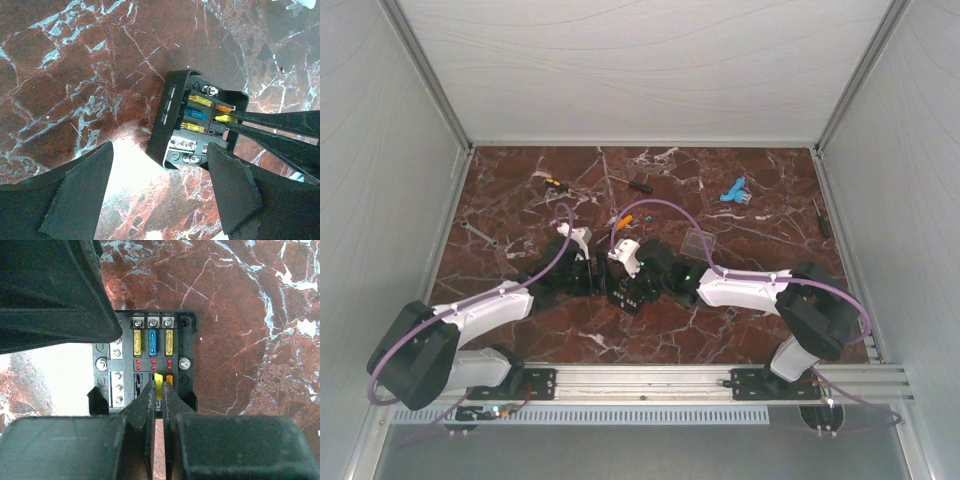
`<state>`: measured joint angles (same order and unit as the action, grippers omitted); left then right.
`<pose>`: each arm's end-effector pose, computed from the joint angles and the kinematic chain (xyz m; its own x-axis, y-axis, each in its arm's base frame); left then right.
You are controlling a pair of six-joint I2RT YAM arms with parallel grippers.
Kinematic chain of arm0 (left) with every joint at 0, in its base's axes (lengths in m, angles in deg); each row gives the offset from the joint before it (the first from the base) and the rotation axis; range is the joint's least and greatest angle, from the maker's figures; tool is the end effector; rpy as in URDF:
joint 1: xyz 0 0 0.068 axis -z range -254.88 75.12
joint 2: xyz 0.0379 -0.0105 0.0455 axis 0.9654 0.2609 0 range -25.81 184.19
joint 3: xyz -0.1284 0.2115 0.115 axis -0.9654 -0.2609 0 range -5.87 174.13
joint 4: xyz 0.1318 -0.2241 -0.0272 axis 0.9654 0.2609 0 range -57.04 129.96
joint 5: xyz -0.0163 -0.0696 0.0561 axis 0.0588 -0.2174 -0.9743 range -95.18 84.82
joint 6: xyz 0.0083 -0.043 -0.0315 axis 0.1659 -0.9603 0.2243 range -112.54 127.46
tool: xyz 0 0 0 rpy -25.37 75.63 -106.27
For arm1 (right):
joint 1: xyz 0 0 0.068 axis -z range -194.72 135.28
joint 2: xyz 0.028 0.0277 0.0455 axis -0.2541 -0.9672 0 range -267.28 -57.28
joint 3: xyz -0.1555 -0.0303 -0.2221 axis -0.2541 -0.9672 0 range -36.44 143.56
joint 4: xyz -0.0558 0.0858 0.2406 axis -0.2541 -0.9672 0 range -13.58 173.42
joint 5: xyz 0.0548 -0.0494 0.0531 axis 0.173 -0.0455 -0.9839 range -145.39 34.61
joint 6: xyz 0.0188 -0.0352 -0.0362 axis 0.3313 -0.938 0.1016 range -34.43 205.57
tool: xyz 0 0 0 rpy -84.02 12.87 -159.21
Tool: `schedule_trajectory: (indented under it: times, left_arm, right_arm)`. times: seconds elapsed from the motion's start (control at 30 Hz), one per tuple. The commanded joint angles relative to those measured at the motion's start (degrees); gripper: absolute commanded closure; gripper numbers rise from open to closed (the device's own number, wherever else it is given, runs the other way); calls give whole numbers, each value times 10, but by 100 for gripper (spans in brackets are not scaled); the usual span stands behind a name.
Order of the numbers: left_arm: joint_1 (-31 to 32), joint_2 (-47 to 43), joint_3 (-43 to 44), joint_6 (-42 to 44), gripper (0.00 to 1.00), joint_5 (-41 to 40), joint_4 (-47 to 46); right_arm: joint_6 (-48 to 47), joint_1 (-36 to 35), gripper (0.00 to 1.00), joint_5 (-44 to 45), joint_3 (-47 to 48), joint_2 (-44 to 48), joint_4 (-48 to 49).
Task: Snap on the fuse box
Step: Install the fuse at the fuse box base.
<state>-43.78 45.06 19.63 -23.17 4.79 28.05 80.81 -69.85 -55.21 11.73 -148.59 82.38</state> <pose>0.1948 -0.1247 0.1600 -0.7949 -0.1065 -0.5974 0.2516 0.8380 -0.4842 0.1856 0.2662 0.1774 -0.3290 -0.6174 -0.7145 -0.8494 0.5241 -0.0617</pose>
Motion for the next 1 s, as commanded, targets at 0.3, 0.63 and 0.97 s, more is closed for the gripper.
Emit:
schedule_trajectory:
  times: [0.3, 0.63, 0.97]
  left_arm:
    - [-13, 0, -8, -14, 24, 25, -37]
    - [-16, -8, -13, -15, 24, 28, -37]
    - [-17, -10, -10, -11, 24, 31, -29]
  right_arm:
    - [7, -10, 93, -21, -4, -1, -30]
    - [26, 0, 95, 24, -4, 5, -31]
    - [-3, 9, 100, -22, 59, -20, -115]
